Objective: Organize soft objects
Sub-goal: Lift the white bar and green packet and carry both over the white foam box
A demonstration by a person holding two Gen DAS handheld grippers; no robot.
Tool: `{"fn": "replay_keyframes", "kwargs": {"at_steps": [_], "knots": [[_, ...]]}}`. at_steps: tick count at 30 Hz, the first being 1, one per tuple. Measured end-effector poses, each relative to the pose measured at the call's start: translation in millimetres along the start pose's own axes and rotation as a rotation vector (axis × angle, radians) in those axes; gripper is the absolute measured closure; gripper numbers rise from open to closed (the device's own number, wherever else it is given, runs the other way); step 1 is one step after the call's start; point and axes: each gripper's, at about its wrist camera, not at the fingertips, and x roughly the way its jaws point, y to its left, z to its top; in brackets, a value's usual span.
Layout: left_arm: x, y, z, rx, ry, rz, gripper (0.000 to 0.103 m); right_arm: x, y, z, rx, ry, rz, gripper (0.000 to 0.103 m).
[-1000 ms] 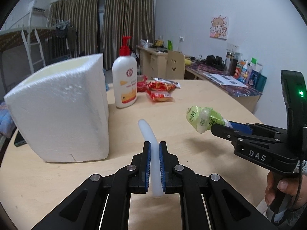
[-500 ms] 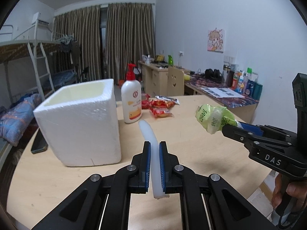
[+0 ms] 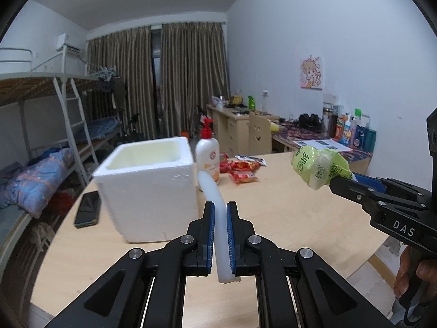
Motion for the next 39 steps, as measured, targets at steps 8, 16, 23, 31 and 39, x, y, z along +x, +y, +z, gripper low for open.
{"fn": "replay_keyframes", "kwargs": {"at_steps": [8, 16, 23, 31, 39], "knots": [[-32.0, 24.9, 2.5, -0.014, -0.039, 0.074, 0.094, -8.9, 27.0, 7.6, -0.026, -0.055, 0.06, 0.064], [-57.4, 49.5, 0.0, -0.034, -0.067, 0.116, 0.093, -5.2, 56.1, 8.7, -0.068, -0.072, 0.124, 0.064], [-70.7, 68.6, -0.3, -0.053, -0.089, 0.15, 0.093, 1.2, 73.8, 12.4, -0.093, -0.08, 0.166, 0.064], [-75.5, 88.1, 1.4, -0.079, -0.096, 0.174, 0.094, 6.3, 89.1, 15.1, -0.116, -0.084, 0.2, 0.064], [-64.7, 106.2, 15.2, -0.092, -0.098, 0.18, 0.094, 22.9, 97.1, 27.5, -0.121, -0.079, 0.219, 0.064]]}}
